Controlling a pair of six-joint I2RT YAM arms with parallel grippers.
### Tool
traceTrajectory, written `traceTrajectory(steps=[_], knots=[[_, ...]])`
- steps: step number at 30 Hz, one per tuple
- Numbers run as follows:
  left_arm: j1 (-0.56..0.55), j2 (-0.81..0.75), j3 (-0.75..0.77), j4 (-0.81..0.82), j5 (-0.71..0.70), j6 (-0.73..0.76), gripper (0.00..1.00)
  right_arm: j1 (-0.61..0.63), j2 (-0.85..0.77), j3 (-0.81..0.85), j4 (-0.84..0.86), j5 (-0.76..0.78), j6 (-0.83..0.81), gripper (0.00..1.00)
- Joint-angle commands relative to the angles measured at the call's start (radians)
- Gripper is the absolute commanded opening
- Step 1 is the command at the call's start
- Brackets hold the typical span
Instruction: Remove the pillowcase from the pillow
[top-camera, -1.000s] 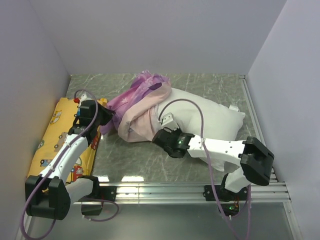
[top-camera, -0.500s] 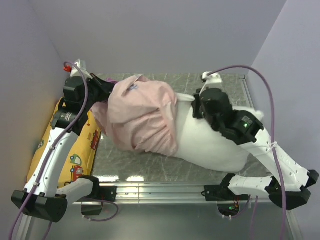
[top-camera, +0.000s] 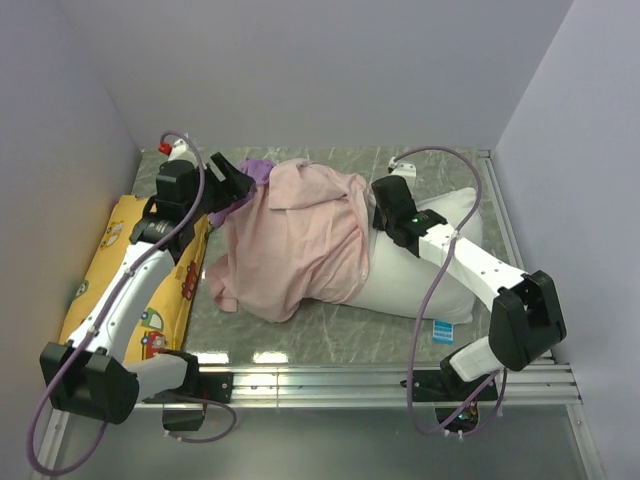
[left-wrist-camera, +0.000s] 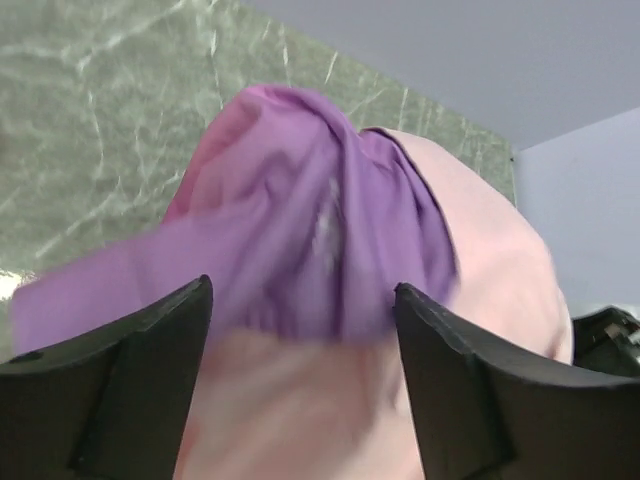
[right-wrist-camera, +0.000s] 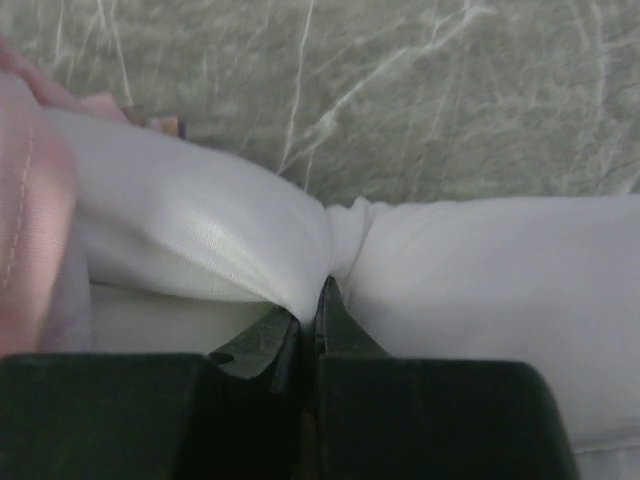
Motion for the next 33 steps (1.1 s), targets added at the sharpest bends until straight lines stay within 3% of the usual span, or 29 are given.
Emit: traceTrajectory(steps=[1,8,12,18,19,21,22,23,26,27,33], knots=[[-0.001,-0.106,0.021,0.068,0.012,0.056,0.81,-0.014,0.017,-0.05,-0.063,0.023,0.046,0.0],[-0.144,-0.213,-0.148,0.118,0.009,0.071,0.84,-0.015,-0.009,-0.02,-0.071,0.009,0.049,0.0],[-0.358,-0.206,-0.219,0.174,-0.06,0.082,0.85,-0.014,-0.023,-0.013,-0.08,0.011,0.049,0.0],[-0.569,-0.082,-0.191,0.166,-0.328,0.105,0.84,-0.014,-0.048,-0.008,-0.094,0.008,0.047,0.0],[-0.578,-0.063,-0.177,0.157,-0.36,0.101,0.8,-0.012,-0.051,-0.005,-0.097,0.009,0.046,0.0],[-0.586,-0.031,-0.141,0.116,-0.483,0.064,0.43,-0.012,-0.064,-0.007,-0.103,0.017,0.044,0.0],[-0.584,-0.022,-0.127,0.053,-0.544,0.041,0.1,-0.012,-0.071,-0.005,-0.112,0.02,0.04,0.0],[-0.58,-0.02,-0.101,0.019,-0.648,0.009,0.0,-0.014,-0.083,-0.005,-0.117,0.034,0.039,0.0],[-0.505,-0.029,-0.078,-0.07,-0.742,-0.027,0.0,-0.022,-0.104,0.001,-0.138,0.049,0.035,0.0],[-0.413,-0.043,-0.084,-0.078,-0.731,-0.036,0.0,-0.029,-0.109,0.003,-0.145,0.055,0.038,0.0],[0.035,-0.172,-0.246,0.016,-0.473,-0.094,0.0,-0.092,-0.137,-0.008,-0.163,0.043,0.039,0.0]])
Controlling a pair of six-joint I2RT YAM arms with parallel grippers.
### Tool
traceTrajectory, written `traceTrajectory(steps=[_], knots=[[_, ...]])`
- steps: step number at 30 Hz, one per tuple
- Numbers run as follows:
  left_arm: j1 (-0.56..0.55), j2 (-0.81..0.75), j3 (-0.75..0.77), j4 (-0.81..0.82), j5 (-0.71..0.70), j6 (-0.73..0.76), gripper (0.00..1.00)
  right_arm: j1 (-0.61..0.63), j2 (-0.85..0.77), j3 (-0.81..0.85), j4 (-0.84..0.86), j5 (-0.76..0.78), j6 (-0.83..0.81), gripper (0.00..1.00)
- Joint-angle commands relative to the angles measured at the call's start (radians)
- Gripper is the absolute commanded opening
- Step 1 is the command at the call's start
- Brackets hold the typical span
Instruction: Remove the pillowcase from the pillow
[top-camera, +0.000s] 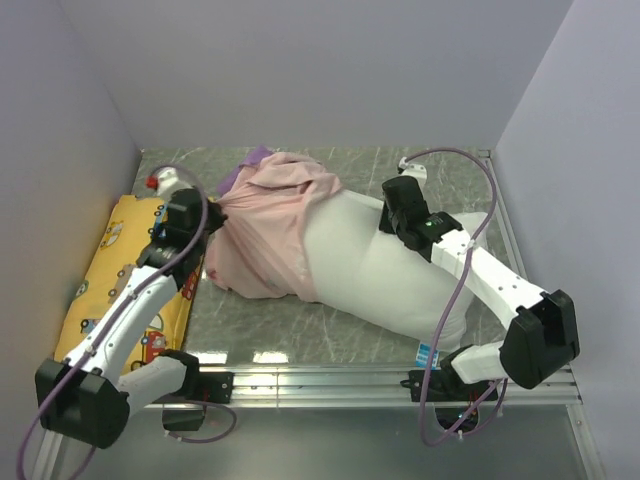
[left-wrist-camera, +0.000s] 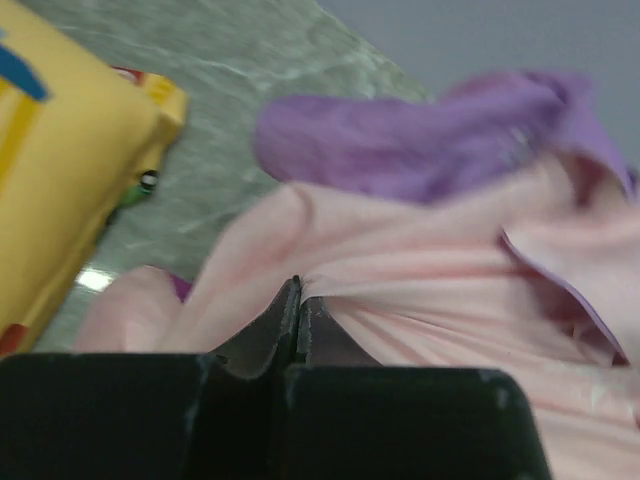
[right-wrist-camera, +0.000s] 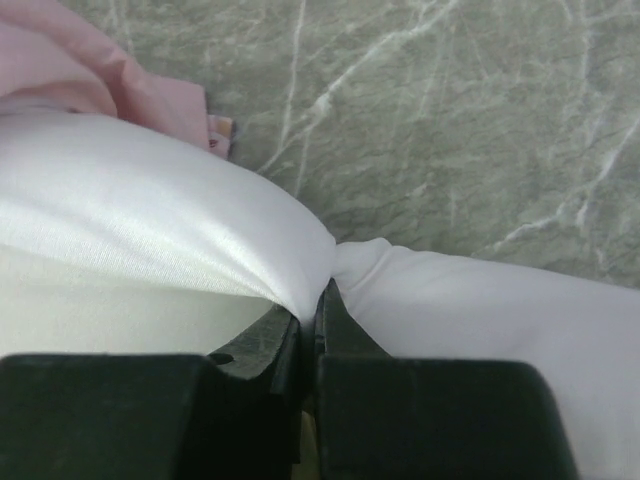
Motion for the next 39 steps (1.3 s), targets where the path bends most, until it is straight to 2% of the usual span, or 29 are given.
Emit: traceTrajectory(steps=[1,5,7,8,9,10,11,12,14,19,24,28,29,32,33,35,36,37,39], knots=[[0.192,-0.043,-0.068,-0.011,0.026,-0.043,0.0,-0.074,-0.04,-0.01,-0.07,0.057,0.004,0.0],[0.214,0.008,-0.12,0.053,0.153,-0.067,0.0,-0.088,-0.052,-0.012,-0.069,0.03,0.002,0.0],[0.179,0.043,-0.137,0.099,0.181,-0.084,0.0,-0.082,-0.058,0.002,-0.073,0.004,-0.012,0.0],[0.159,0.054,-0.148,0.115,0.182,-0.089,0.0,-0.072,-0.074,0.008,-0.073,-0.033,-0.019,0.04],[0.115,0.064,-0.148,0.129,0.178,-0.087,0.0,-0.059,-0.088,0.011,-0.071,-0.042,-0.032,0.11],[0.092,0.089,-0.143,0.13,0.154,-0.09,0.0,-0.033,-0.118,0.02,-0.068,-0.037,-0.053,0.33],[0.07,0.101,-0.134,0.135,0.146,-0.089,0.0,0.012,-0.132,0.029,-0.071,-0.021,-0.064,0.46],[0.037,0.112,-0.13,0.135,0.137,-0.089,0.0,0.047,-0.144,0.052,-0.076,-0.006,-0.082,0.65],[0.012,0.138,-0.122,0.144,0.132,-0.097,0.01,0.139,-0.169,0.084,-0.108,0.057,-0.095,0.75],[-0.054,0.183,-0.094,0.156,0.121,-0.103,0.0,0.311,-0.166,0.152,-0.139,0.148,-0.13,0.88],[-0.096,0.206,-0.071,0.159,0.11,-0.103,0.0,0.406,-0.043,0.144,-0.146,0.125,-0.122,0.91],[-0.097,0.215,-0.051,0.13,0.08,-0.1,0.0,0.382,0.131,0.12,-0.134,0.197,-0.069,0.94],[-0.096,0.213,-0.05,0.124,0.071,-0.1,0.0,0.367,0.153,0.111,-0.123,0.189,-0.056,0.94],[-0.048,0.195,-0.058,0.127,0.113,-0.106,0.0,0.291,0.198,0.06,-0.068,0.113,-0.029,0.8],[-0.012,0.193,-0.059,0.13,0.129,-0.107,0.0,0.271,0.202,0.034,-0.056,0.097,-0.023,0.59],[0.033,0.193,-0.045,0.12,0.144,-0.098,0.0,0.225,0.196,0.008,-0.036,0.071,-0.016,0.32],[0.05,0.196,-0.036,0.112,0.146,-0.092,0.0,0.209,0.185,-0.019,-0.031,0.065,-0.007,0.1],[0.07,0.2,-0.022,0.103,0.15,-0.083,0.0,0.189,0.152,-0.035,-0.024,0.056,-0.004,0.02],[0.148,0.198,-0.016,0.101,0.193,-0.081,0.0,0.117,0.098,-0.096,-0.001,0.005,-0.003,0.0]])
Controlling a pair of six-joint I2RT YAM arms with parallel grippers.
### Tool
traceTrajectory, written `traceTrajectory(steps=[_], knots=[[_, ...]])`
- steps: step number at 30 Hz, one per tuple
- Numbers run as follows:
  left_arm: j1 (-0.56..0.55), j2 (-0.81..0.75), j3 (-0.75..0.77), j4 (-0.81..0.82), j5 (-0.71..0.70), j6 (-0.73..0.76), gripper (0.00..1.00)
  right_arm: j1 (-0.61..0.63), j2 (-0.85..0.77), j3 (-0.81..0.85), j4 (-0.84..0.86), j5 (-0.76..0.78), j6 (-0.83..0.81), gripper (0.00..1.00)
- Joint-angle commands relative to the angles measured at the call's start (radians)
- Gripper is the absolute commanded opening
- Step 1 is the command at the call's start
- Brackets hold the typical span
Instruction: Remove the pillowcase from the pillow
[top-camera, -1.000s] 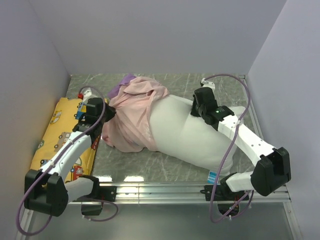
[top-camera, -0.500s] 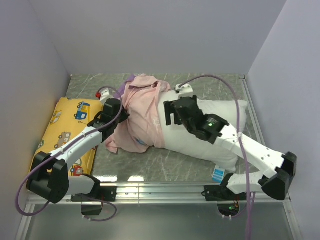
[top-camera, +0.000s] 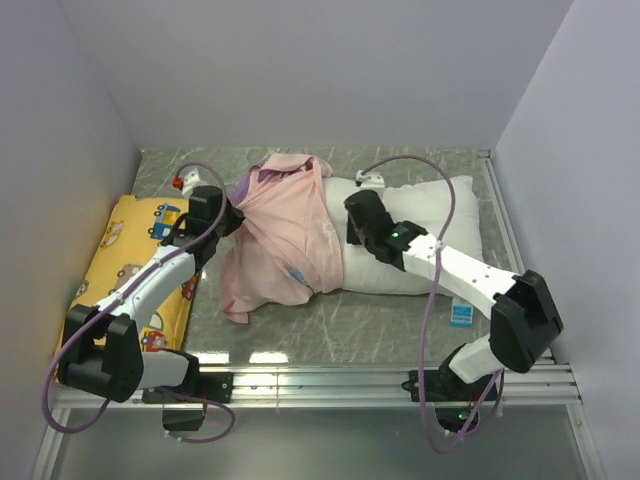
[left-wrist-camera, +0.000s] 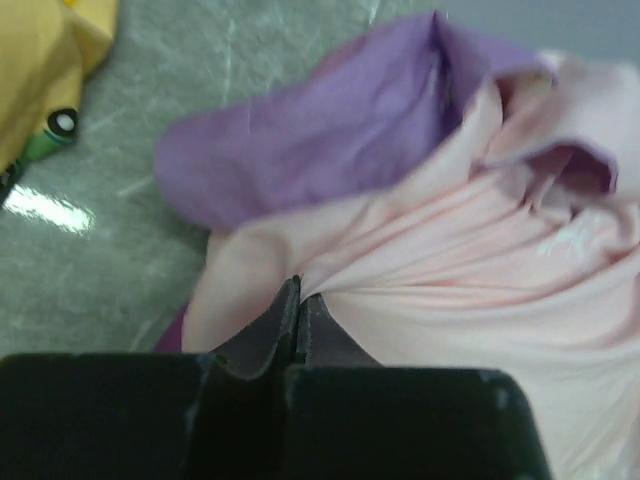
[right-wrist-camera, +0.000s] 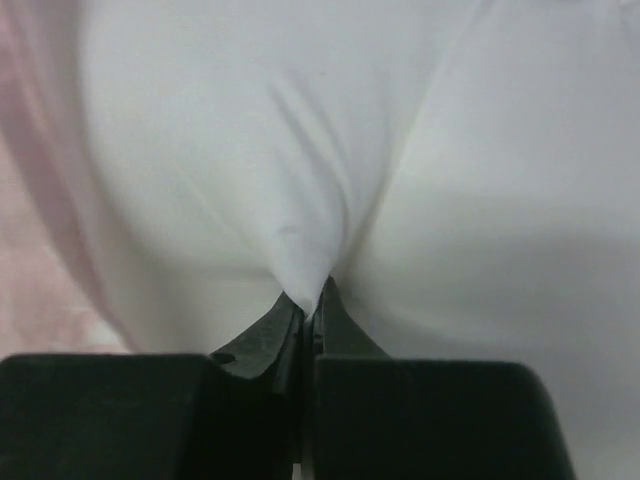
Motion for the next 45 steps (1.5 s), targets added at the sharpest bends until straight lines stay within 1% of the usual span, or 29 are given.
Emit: traceTrajectory(steps=[1,2,3,5,6,8,11,12,13,15,16,17,19,20,21,22,23,24,26,29,31,33,35,36,38,39,42,43,45], knots=[[0.122,-0.015,0.046,-0.042,0.043,0.013,0.0,-0.133,-0.087,-0.133,-0.087,-0.038,0.021,0.0],[0.163,-0.012,0.05,-0.042,0.072,0.012,0.0,-0.188,-0.115,-0.15,-0.078,-0.069,0.013,0.0],[0.175,-0.004,0.057,-0.042,0.086,0.013,0.0,-0.21,-0.142,-0.186,-0.064,-0.142,0.007,0.0],[0.179,0.008,0.092,-0.042,0.106,0.029,0.0,-0.238,-0.205,-0.21,-0.031,-0.181,0.007,0.0],[0.175,0.02,0.115,-0.042,0.129,0.039,0.0,-0.241,-0.216,-0.213,-0.036,-0.187,0.005,0.0],[0.173,0.034,0.141,-0.076,0.108,0.041,0.0,-0.242,-0.209,-0.207,-0.053,-0.143,0.018,0.0],[0.179,0.059,0.183,-0.101,0.115,0.062,0.01,-0.287,-0.208,-0.202,-0.084,-0.118,0.044,0.0],[0.179,0.063,0.191,-0.099,0.153,0.066,0.0,-0.297,-0.236,-0.214,-0.077,-0.135,0.05,0.0],[0.178,0.065,0.203,-0.092,0.201,0.085,0.04,-0.308,-0.251,-0.217,-0.064,-0.161,0.053,0.0],[0.15,0.066,0.217,-0.07,0.302,0.111,0.21,-0.304,-0.267,-0.202,-0.071,-0.181,0.062,0.0],[0.123,0.054,0.229,-0.078,0.294,0.131,0.42,-0.299,-0.271,-0.195,-0.077,-0.19,0.065,0.0],[0.047,0.034,0.232,-0.084,0.259,0.144,0.55,-0.294,-0.274,-0.19,-0.08,-0.187,0.068,0.0],[-0.031,-0.03,0.237,-0.107,0.196,0.177,0.76,-0.293,-0.279,-0.178,-0.087,-0.189,0.07,0.0],[-0.099,-0.045,0.238,-0.117,0.192,0.184,0.79,-0.293,-0.281,-0.176,-0.087,-0.189,0.07,0.0],[-0.133,-0.064,0.243,-0.14,0.182,0.187,0.81,-0.291,-0.281,-0.173,-0.087,-0.19,0.07,0.0],[-0.176,-0.07,0.249,-0.188,0.143,0.178,0.82,-0.29,-0.281,-0.173,-0.088,-0.189,0.073,0.0],[-0.272,-0.078,0.243,-0.199,0.061,0.171,0.83,-0.288,-0.282,-0.17,-0.087,-0.187,0.074,0.0],[-0.319,-0.084,0.214,-0.2,0.019,0.165,0.83,-0.287,-0.279,-0.165,-0.088,-0.187,0.074,0.0],[-0.428,-0.081,0.179,-0.187,-0.06,0.113,0.83,-0.282,-0.278,-0.161,-0.087,-0.184,0.076,0.0],[-0.508,-0.02,0.137,-0.171,-0.124,0.061,0.83,-0.278,-0.276,-0.153,-0.09,-0.185,0.078,0.0],[-0.517,0.042,0.142,-0.183,-0.153,0.023,0.81,-0.273,-0.276,-0.144,-0.102,-0.17,0.073,0.0],[-0.52,0.066,0.129,-0.208,-0.194,-0.014,0.76,-0.276,-0.282,-0.138,-0.114,-0.15,0.065,0.0],[-0.52,0.059,0.109,-0.22,-0.233,-0.031,0.51,-0.278,-0.287,-0.13,-0.12,-0.136,0.052,0.0],[-0.516,0.036,0.088,-0.24,-0.284,-0.048,0.23,-0.284,-0.288,-0.126,-0.129,-0.13,0.05,0.0],[-0.473,-0.022,0.06,-0.254,-0.302,-0.059,0.04,-0.294,-0.294,-0.116,-0.136,-0.124,0.042,0.0],[-0.447,-0.048,0.027,-0.246,-0.284,-0.059,0.01,-0.3,-0.296,-0.113,-0.142,-0.126,0.042,0.0],[-0.304,-0.148,-0.061,-0.193,-0.215,-0.039,0.0,-0.334,-0.311,-0.093,-0.157,-0.124,0.035,0.0],[-0.223,-0.167,-0.079,-0.184,-0.169,-0.036,0.0,-0.357,-0.314,-0.092,-0.162,-0.126,0.033,0.0],[-0.149,-0.202,-0.113,-0.167,-0.13,-0.028,0.0,-0.389,-0.327,-0.081,-0.174,-0.141,0.025,0.0]])
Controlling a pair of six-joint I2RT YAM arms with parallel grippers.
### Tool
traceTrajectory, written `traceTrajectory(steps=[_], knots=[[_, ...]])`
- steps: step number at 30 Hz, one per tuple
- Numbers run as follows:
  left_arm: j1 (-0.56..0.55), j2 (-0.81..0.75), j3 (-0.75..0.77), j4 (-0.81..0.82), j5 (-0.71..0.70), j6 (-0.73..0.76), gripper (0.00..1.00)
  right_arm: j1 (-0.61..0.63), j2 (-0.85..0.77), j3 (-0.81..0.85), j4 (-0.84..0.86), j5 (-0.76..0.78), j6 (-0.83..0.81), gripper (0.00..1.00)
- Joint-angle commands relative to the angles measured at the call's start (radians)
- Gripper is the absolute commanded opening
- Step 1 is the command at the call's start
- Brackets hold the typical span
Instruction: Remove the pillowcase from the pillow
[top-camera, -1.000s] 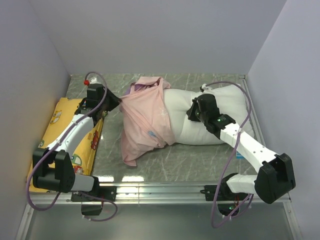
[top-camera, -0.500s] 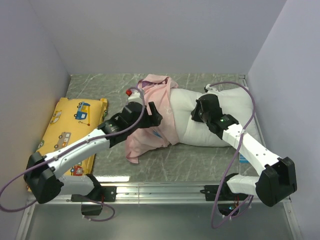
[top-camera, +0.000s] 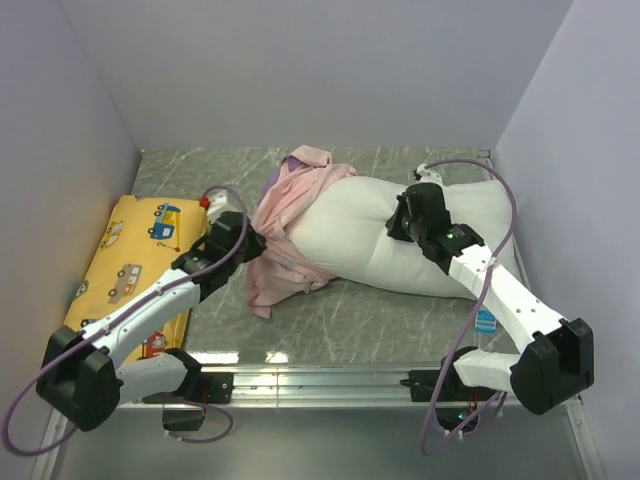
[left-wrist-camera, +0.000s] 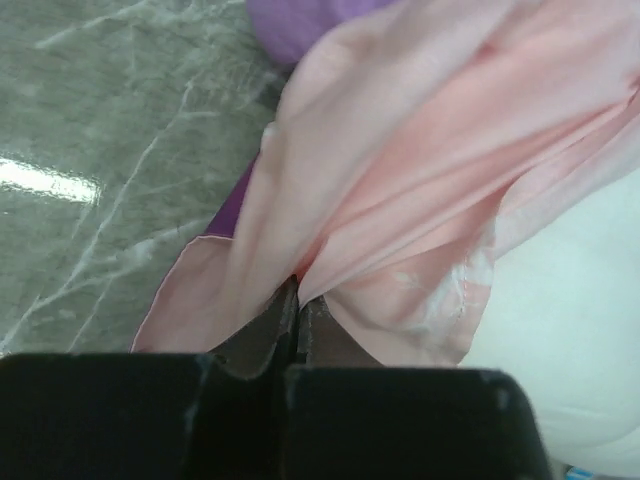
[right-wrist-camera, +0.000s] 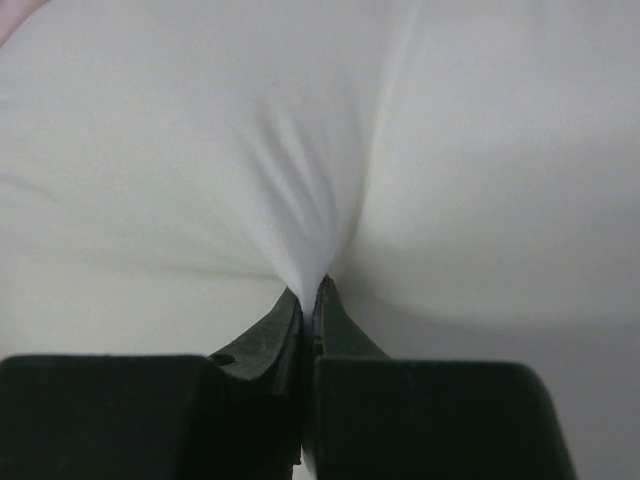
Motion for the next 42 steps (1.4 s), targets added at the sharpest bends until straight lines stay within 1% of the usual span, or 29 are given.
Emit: traceTrajectory(steps=[1,2,4,5,7,8,9,10,11,12,13,16,18,19,22,23,25,26,29,30,32,33,34,35,36,39,40,41,42], knots=[[0.187,-0.073,-0.06,-0.003,0.012,0.021,0.0,-0.101,-0.054,0.044,-0.108,0.109,-0.046,0.0],[0.209,-0.07,-0.073,0.013,0.038,0.021,0.0,-0.13,-0.063,0.046,-0.108,0.089,-0.049,0.0],[0.235,-0.045,-0.079,0.062,0.089,0.021,0.01,-0.137,-0.074,0.052,-0.112,0.059,-0.049,0.0],[0.232,-0.007,-0.076,0.079,0.13,0.023,0.01,-0.135,-0.08,0.052,-0.112,0.049,-0.048,0.0],[0.215,0.034,-0.085,0.112,0.162,0.007,0.01,-0.114,-0.085,0.059,-0.108,0.013,-0.058,0.02],[0.202,0.071,-0.093,0.151,0.175,0.003,0.0,-0.076,-0.089,0.063,-0.11,0.018,-0.064,0.07],[0.186,0.087,-0.094,0.162,0.169,0.0,0.0,-0.044,-0.094,0.064,-0.113,0.057,-0.072,0.15],[0.15,0.104,-0.094,0.165,0.156,0.0,0.01,-0.013,-0.101,0.067,-0.115,0.09,-0.081,0.39],[0.136,0.133,-0.091,0.172,0.141,-0.008,0.01,0.019,-0.12,0.07,-0.112,0.114,-0.086,0.49],[0.125,0.143,-0.091,0.181,0.144,-0.013,0.01,0.096,-0.129,0.072,-0.11,0.142,-0.087,0.57],[0.111,0.154,-0.094,0.192,0.147,-0.016,0.01,0.131,-0.135,0.072,-0.107,0.2,-0.087,0.68],[0.088,0.182,-0.093,0.212,0.146,-0.028,0.01,0.291,-0.128,0.104,-0.11,0.274,-0.095,0.78],[0.077,0.191,-0.082,0.211,0.135,-0.029,0.01,0.366,-0.085,0.122,-0.116,0.326,-0.103,0.82],[0.07,0.193,-0.079,0.211,0.135,-0.028,0.0,0.438,-0.062,0.142,-0.116,0.341,-0.113,0.84],[0.062,0.199,-0.071,0.209,0.132,-0.031,0.01,0.539,0.058,0.2,-0.118,0.378,-0.136,0.87],[0.06,0.197,-0.068,0.211,0.13,-0.029,0.01,0.561,0.132,0.219,-0.119,0.403,-0.137,0.88],[0.057,0.199,-0.065,0.203,0.121,-0.031,0.01,0.584,0.217,0.272,-0.131,0.426,-0.127,0.9],[0.057,0.203,-0.064,0.198,0.12,-0.036,0.01,0.583,0.301,0.291,-0.147,0.418,-0.124,0.9],[0.057,0.202,-0.06,0.182,0.106,-0.036,0.0,0.573,0.441,0.329,-0.153,0.443,-0.106,0.92],[0.059,0.199,-0.062,0.182,0.101,-0.036,0.01,0.564,0.469,0.337,-0.176,0.467,-0.095,0.9],[0.062,0.193,-0.064,0.169,0.083,-0.033,0.0,0.538,0.497,0.328,-0.184,0.461,-0.064,0.66],[0.066,0.191,-0.065,0.166,0.083,-0.031,0.01,0.502,0.489,0.317,-0.176,0.443,-0.055,0.48],[0.08,0.187,-0.067,0.163,0.083,-0.031,0.01,0.482,0.459,0.284,-0.17,0.429,-0.043,0.12],[0.089,0.179,-0.074,0.163,0.09,-0.029,0.0,0.456,0.434,0.267,-0.155,0.415,-0.04,0.0],[0.105,0.174,-0.08,0.168,0.1,-0.029,0.0,0.405,0.411,0.251,-0.15,0.395,-0.037,0.0],[0.172,0.151,-0.108,0.182,0.132,-0.025,0.0,0.31,0.27,0.185,-0.124,0.311,-0.026,0.0],[0.207,0.147,-0.114,0.183,0.138,-0.025,0.0,0.238,0.233,0.155,-0.116,0.261,-0.018,0.0],[0.224,0.138,-0.126,0.189,0.146,-0.022,0.0,0.21,0.159,0.142,-0.106,0.239,-0.017,0.0],[0.259,0.136,-0.134,0.192,0.155,-0.023,0.01,0.157,0.127,0.13,-0.101,0.227,-0.017,0.0]])
